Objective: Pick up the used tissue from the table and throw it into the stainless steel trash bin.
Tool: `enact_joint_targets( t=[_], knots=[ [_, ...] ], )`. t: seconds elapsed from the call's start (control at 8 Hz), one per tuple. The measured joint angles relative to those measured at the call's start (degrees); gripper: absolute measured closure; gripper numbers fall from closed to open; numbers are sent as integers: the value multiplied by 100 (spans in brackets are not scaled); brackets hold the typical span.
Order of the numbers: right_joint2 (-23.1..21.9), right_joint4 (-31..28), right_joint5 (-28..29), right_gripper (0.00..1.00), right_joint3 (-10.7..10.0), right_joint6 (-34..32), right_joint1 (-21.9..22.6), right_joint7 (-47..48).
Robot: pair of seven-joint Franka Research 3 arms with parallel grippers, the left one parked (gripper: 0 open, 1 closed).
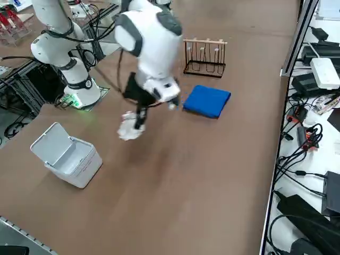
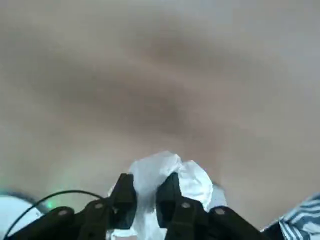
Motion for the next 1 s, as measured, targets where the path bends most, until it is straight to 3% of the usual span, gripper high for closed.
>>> enact_joint_targets(
  t=[0.5, 1.0],
  knots=[
    [10, -115, -4, 79, -72, -330, -955, -984],
    [43, -586, -46, 79, -76, -377, -1587, -1497]
  ],
)
